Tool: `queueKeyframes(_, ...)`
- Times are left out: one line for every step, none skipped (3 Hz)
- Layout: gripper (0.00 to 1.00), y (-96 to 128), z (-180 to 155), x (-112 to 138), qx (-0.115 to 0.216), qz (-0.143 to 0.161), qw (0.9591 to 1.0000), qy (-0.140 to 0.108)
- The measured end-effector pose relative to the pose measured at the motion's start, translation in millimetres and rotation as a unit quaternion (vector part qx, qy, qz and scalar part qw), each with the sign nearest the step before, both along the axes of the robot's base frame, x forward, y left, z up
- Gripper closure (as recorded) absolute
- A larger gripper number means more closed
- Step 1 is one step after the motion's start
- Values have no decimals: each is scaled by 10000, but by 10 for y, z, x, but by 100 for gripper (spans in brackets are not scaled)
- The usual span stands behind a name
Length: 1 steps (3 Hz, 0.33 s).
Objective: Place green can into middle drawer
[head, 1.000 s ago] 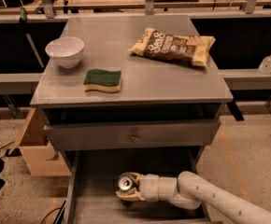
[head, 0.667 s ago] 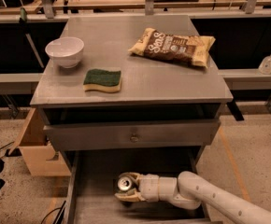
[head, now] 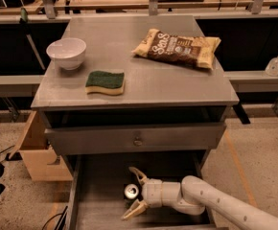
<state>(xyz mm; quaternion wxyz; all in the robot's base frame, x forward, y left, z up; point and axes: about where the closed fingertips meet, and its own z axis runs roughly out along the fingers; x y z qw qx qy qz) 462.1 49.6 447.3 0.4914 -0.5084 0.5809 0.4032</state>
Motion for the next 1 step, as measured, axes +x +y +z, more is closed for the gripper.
queueKeyframes(0,1,0,0,0,1,10000,0)
